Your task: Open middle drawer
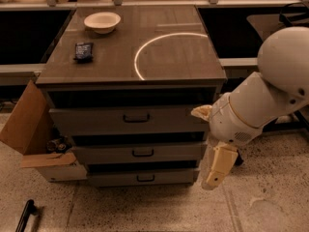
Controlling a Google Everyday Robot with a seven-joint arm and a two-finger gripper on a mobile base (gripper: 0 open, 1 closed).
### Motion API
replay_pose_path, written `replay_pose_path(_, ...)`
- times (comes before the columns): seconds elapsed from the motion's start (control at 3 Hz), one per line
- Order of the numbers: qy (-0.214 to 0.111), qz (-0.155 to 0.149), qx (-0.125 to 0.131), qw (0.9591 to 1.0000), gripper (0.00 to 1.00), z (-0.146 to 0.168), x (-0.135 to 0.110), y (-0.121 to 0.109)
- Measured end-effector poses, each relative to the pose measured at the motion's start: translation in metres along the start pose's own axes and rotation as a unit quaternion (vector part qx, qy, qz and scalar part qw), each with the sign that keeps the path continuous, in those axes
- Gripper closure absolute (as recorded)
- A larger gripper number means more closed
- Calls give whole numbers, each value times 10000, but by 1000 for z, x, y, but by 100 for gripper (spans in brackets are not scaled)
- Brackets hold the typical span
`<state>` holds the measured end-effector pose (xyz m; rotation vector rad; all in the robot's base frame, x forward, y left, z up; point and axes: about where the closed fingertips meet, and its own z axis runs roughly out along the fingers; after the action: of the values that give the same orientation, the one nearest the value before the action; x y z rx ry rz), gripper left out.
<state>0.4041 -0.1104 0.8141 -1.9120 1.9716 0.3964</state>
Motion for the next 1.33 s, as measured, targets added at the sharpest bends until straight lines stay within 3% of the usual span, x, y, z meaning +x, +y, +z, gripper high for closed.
replay_pose_path(0.33, 206, -9, -53, 9998, 0, 50, 13, -8)
replay_pose_path(1.0, 508, 143, 246, 9983, 0, 155, 44, -35)
replay_pose_path(1.33, 530, 167, 245, 9982, 0, 157, 46, -37)
